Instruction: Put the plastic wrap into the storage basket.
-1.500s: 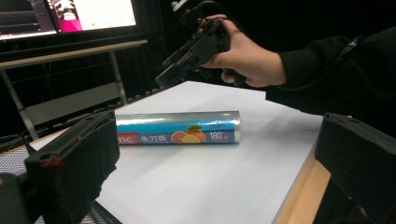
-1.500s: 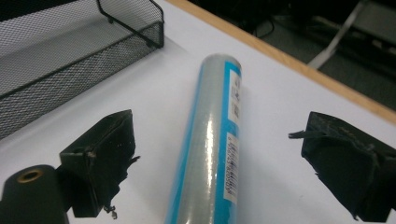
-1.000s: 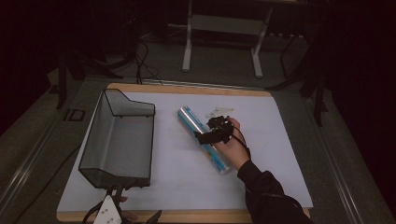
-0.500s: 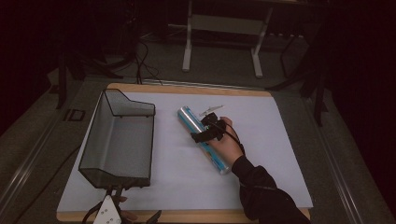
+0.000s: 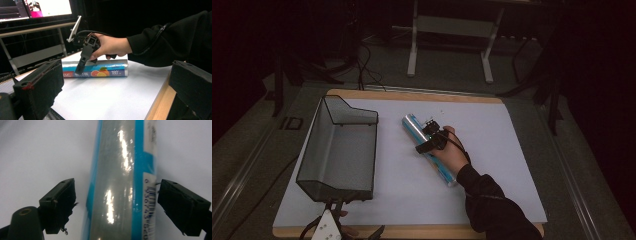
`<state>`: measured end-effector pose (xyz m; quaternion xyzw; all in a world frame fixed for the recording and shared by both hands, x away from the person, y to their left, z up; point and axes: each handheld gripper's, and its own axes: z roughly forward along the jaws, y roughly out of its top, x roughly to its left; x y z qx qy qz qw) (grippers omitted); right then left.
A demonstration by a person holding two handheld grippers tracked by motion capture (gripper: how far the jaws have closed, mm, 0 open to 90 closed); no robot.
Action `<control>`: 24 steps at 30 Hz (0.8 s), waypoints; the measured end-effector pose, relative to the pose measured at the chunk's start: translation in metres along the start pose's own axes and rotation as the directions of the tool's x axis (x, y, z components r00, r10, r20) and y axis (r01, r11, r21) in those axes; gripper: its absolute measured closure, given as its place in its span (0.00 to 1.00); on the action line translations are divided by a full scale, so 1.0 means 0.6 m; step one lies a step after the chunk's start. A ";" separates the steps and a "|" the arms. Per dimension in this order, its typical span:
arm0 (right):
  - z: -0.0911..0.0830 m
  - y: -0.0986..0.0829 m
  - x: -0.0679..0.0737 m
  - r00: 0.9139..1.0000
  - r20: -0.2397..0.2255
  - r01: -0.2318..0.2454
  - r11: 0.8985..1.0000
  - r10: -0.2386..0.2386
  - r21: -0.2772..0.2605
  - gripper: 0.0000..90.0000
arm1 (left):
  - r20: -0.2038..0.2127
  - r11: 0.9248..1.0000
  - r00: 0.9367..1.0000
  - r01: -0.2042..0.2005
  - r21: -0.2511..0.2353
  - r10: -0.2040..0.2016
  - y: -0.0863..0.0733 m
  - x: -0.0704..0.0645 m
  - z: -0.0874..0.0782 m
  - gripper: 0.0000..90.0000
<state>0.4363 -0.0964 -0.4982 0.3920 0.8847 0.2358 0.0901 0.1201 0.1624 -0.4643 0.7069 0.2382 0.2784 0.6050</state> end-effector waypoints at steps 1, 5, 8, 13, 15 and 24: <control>0.001 0.002 0.002 1.000 -0.010 0.000 1.000 0.000 0.026 0.16 | 0.001 1.000 1.000 -0.001 -0.001 0.001 0.000 0.000 0.000 0.01; 0.005 0.004 0.003 1.000 -0.002 0.003 0.998 -0.002 0.060 0.17 | 0.003 1.000 1.000 -0.005 0.000 0.005 0.000 -0.001 0.001 0.01; 0.011 0.010 0.004 1.000 0.002 0.000 0.992 0.000 0.129 0.20 | 0.002 1.000 1.000 -0.004 -0.001 0.004 0.000 -0.001 0.000 0.01; 0.010 0.017 0.003 1.000 0.006 -0.009 0.984 0.008 0.180 0.25 | 0.003 1.000 1.000 -0.003 -0.002 0.003 0.000 0.000 0.000 0.01; 0.011 0.020 0.002 1.000 0.001 -0.019 0.976 0.020 0.218 0.25 | 0.004 1.000 1.000 -0.004 -0.001 0.004 0.000 -0.001 0.000 0.01; 0.024 0.023 0.000 1.000 0.008 0.000 0.949 -0.002 0.315 0.32 | 0.004 1.000 1.000 -0.007 0.003 0.007 0.000 -0.001 0.001 0.01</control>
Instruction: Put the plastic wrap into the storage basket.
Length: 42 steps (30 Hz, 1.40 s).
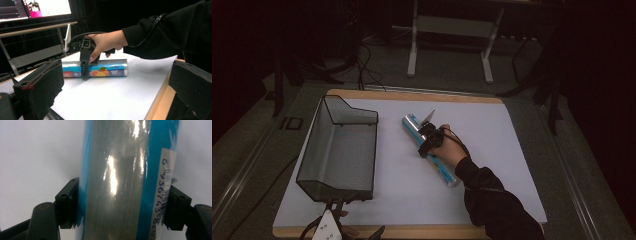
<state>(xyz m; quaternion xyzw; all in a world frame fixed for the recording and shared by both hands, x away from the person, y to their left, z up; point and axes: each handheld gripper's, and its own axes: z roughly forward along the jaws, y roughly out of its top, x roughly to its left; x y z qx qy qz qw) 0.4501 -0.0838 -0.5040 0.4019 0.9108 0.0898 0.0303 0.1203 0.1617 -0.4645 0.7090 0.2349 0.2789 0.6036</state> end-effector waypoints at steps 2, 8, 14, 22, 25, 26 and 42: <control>0.001 0.002 0.000 1.000 0.003 -0.004 1.000 0.004 0.013 0.32 | 0.001 1.000 1.000 -0.001 0.002 0.001 0.000 0.000 0.000 0.01; -0.001 0.000 -0.004 0.998 -0.013 -0.067 0.998 0.067 -0.003 0.34 | 0.000 1.000 1.000 -0.003 0.003 0.003 0.000 -0.001 0.001 0.01; -0.012 -0.003 -0.010 0.995 -0.026 -0.097 0.995 0.096 -0.032 0.35 | -0.002 1.000 1.000 -0.005 0.008 0.005 -0.001 0.000 0.001 0.01; -0.053 -0.004 -0.014 0.988 -0.076 -0.144 0.982 0.136 -0.119 0.35 | -0.004 1.000 1.000 -0.010 0.011 0.010 -0.001 -0.001 0.002 0.01; -0.072 -0.001 -0.013 0.987 -0.089 -0.148 0.975 0.134 -0.166 0.35 | -0.006 1.000 1.000 -0.011 0.014 0.011 -0.001 -0.001 0.003 0.01; -0.078 0.000 -0.012 0.986 -0.092 -0.153 0.972 0.138 -0.177 0.35 | -0.006 1.000 1.000 -0.011 0.014 0.011 -0.001 -0.001 0.003 0.01; -0.178 0.022 0.035 0.968 -0.217 -0.206 0.900 0.129 -0.385 0.35 | -0.010 1.000 1.000 -0.011 0.012 0.011 -0.001 -0.002 0.003 0.01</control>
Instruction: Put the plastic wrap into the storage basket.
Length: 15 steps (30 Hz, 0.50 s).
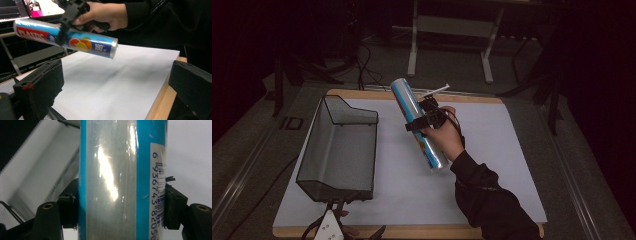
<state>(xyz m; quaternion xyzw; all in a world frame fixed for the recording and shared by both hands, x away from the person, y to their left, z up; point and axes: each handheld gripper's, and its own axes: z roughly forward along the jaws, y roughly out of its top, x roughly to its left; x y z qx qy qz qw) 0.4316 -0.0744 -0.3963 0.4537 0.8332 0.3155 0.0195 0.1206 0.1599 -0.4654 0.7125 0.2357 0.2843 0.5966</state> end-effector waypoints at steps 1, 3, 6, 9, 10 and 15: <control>-0.003 0.004 0.007 1.000 -0.002 -0.002 1.000 0.002 -0.014 0.35 | -0.001 1.000 1.000 0.000 0.000 0.000 0.000 0.000 0.000 0.01; -0.005 0.007 0.012 1.000 -0.006 0.000 1.000 0.000 -0.028 0.35 | -0.001 1.000 1.000 0.001 0.001 -0.001 0.000 0.000 0.000 0.01; -0.011 0.018 0.033 1.000 -0.019 -0.001 0.997 0.000 -0.071 0.35 | -0.003 1.000 1.000 0.001 0.001 -0.001 0.000 0.000 0.000 0.01; -0.012 0.029 0.062 0.999 -0.045 -0.016 0.992 0.010 -0.123 0.35 | -0.004 1.000 1.000 -0.001 0.001 0.001 0.000 0.000 -0.001 0.01; -0.012 0.029 0.062 0.999 -0.045 -0.016 0.992 0.010 -0.123 0.35 | -0.004 1.000 1.000 -0.001 0.001 0.001 0.000 0.000 -0.001 0.01; -0.004 0.047 0.110 0.995 -0.096 -0.032 0.984 0.016 -0.173 0.35 | -0.006 1.000 1.000 -0.002 0.000 0.002 0.000 0.000 -0.002 0.01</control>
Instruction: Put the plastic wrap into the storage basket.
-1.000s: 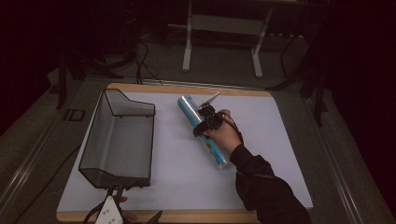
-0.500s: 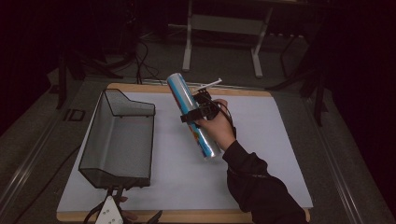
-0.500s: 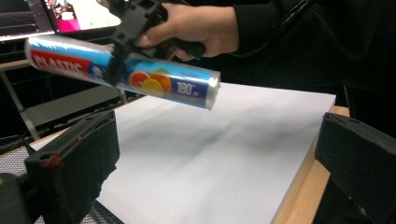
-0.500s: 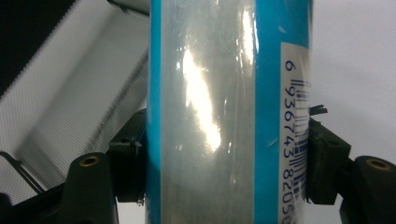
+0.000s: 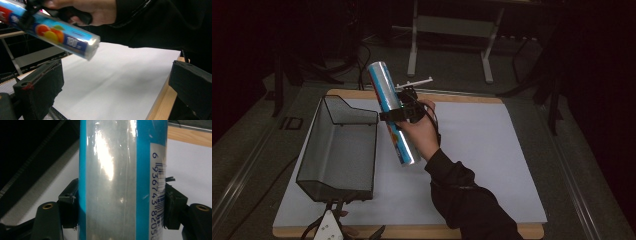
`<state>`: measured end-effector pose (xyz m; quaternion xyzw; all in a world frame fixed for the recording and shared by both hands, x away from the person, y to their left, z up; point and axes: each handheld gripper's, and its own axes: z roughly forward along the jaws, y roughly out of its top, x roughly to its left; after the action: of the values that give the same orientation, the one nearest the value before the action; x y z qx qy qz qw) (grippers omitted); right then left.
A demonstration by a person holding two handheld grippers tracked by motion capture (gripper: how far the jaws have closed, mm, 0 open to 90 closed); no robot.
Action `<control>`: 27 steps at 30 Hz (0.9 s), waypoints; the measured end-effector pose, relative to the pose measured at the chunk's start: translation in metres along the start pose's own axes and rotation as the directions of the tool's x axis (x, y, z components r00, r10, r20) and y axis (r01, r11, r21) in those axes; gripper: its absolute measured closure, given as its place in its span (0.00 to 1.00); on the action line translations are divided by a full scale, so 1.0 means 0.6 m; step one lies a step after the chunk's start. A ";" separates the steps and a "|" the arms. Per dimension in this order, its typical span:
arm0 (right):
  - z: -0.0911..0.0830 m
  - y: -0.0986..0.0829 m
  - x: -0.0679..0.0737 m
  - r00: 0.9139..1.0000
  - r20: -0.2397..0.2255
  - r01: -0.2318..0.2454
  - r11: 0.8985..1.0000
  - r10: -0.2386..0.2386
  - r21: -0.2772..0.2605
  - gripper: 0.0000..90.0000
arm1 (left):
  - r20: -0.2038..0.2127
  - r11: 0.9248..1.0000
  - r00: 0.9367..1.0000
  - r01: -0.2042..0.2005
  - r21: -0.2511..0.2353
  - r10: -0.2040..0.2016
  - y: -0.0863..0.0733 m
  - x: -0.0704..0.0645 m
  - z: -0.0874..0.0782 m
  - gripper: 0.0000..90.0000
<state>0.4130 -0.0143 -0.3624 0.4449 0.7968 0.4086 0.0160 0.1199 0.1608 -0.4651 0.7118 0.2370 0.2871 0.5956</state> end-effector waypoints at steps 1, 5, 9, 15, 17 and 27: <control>0.003 0.002 0.007 1.000 -0.008 -0.007 1.000 0.007 -0.011 0.35 | 0.000 1.000 1.000 0.000 0.000 0.000 0.000 0.000 0.000 0.01; 0.018 0.008 0.036 0.999 -0.019 -0.029 0.999 0.028 -0.040 0.35 | -0.002 1.000 1.000 -0.001 0.000 0.001 0.000 0.000 0.000 0.01; 0.038 0.011 0.061 1.000 -0.016 -0.025 0.998 0.025 -0.056 0.35 | -0.005 1.000 1.000 -0.002 0.000 0.002 0.000 -0.001 -0.001 0.01; 0.064 0.011 0.091 1.000 -0.012 -0.024 0.998 0.023 -0.063 0.35 | -0.011 1.000 1.000 -0.004 -0.001 0.004 0.000 -0.001 -0.003 0.01; 0.074 0.010 0.101 1.000 -0.016 -0.024 0.997 0.023 -0.068 0.35 | -0.013 1.000 1.000 -0.008 0.000 0.008 0.000 -0.002 -0.003 0.01; 0.125 0.003 0.140 0.997 -0.054 -0.054 0.996 0.050 -0.076 0.35 | -0.009 1.000 1.000 -0.015 -0.003 0.015 0.000 -0.003 -0.005 0.01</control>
<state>0.3930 0.0946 -0.3830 0.4535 0.7688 0.4509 0.0017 0.1166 0.1616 -0.4650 0.7112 0.2340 0.2953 0.5935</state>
